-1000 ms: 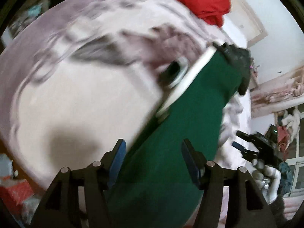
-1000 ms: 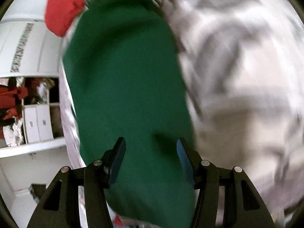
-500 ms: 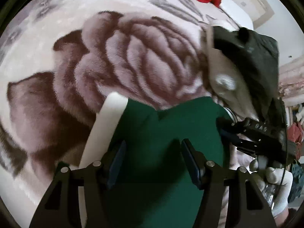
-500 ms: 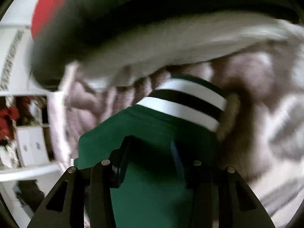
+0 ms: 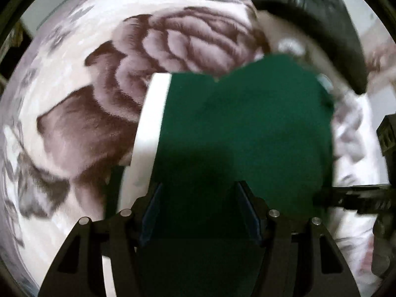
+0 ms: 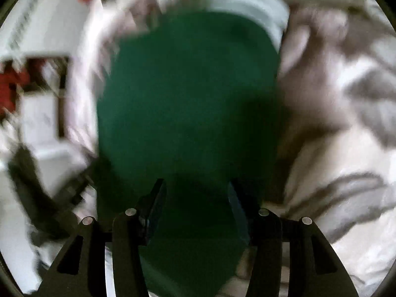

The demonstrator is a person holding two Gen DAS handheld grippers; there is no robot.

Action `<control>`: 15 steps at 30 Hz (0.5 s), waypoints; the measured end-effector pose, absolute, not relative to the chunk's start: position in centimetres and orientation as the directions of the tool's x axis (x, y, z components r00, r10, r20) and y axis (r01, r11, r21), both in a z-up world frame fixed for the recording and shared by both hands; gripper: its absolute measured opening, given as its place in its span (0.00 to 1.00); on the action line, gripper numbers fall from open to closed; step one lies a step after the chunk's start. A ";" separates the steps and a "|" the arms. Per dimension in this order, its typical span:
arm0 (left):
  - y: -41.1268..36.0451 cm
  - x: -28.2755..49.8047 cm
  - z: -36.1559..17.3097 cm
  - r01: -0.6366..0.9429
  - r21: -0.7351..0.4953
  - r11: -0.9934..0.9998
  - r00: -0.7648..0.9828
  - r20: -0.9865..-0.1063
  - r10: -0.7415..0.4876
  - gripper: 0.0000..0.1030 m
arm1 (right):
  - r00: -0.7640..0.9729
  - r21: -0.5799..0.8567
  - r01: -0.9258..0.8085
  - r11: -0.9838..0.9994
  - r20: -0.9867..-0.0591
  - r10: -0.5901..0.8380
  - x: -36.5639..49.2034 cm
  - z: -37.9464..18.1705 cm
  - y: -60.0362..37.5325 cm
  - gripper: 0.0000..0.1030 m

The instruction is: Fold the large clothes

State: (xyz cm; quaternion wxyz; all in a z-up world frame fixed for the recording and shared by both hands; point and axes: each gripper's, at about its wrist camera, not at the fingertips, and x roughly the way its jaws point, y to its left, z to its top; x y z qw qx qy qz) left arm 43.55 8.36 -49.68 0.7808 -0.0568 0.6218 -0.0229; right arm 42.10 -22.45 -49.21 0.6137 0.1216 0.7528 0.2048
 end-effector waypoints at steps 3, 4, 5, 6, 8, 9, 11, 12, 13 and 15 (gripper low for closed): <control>7.7 44.7 -51.0 0.024 -0.089 0.996 0.250 -0.964 -0.092 0.83 | -0.196 0.357 -0.096 0.929 -0.922 0.335 42.4 -50.6 -19.9 0.54; 7.6 45.0 -51.1 0.031 -0.071 0.997 0.257 -0.963 -0.077 0.89 | -0.205 0.330 -0.080 0.940 -0.929 0.309 42.6 -50.4 -19.5 0.55; 7.9 45.2 -51.0 0.022 -0.090 0.996 0.250 -0.964 -0.093 0.89 | -0.213 0.323 -0.072 0.944 -0.929 0.302 42.6 -50.2 -19.6 0.55; 8.3 45.4 -50.6 0.010 -0.117 0.993 0.243 -0.963 -0.116 0.89 | -0.216 0.332 -0.055 0.942 -0.924 0.314 42.7 -50.1 -19.8 0.55; 9.5 44.7 -48.4 -0.016 -0.192 0.981 0.267 -0.947 -0.181 0.89 | -0.187 0.382 0.002 0.924 -0.908 0.376 42.4 -48.8 -21.0 0.55; 10.5 44.0 -46.9 -0.034 -0.240 0.970 0.280 -0.934 -0.221 0.89 | -0.166 0.413 0.030 0.910 -0.896 0.412 41.8 -47.8 -22.0 0.55; 13.4 41.4 -43.7 -0.072 -0.342 0.937 0.319 -0.898 -0.304 0.89 | -0.142 0.466 0.103 0.879 -0.867 0.477 39.6 -46.1 -24.0 0.55; 14.5 40.3 -42.9 -0.081 -0.366 0.927 0.332 -0.887 -0.321 0.89 | -0.122 0.497 0.148 0.855 -0.849 0.515 37.5 -45.1 -25.2 0.55; 16.0 38.5 -42.1 -0.096 -0.392 0.915 0.333 -0.879 -0.342 0.89 | -0.110 0.512 0.173 0.842 -0.839 0.533 35.7 -44.5 -25.9 0.55; 17.9 35.8 -42.9 -0.113 -0.438 0.892 0.276 -0.876 -0.395 0.89 | -0.088 0.520 0.232 0.822 -0.831 0.550 31.4 -43.5 -27.4 0.59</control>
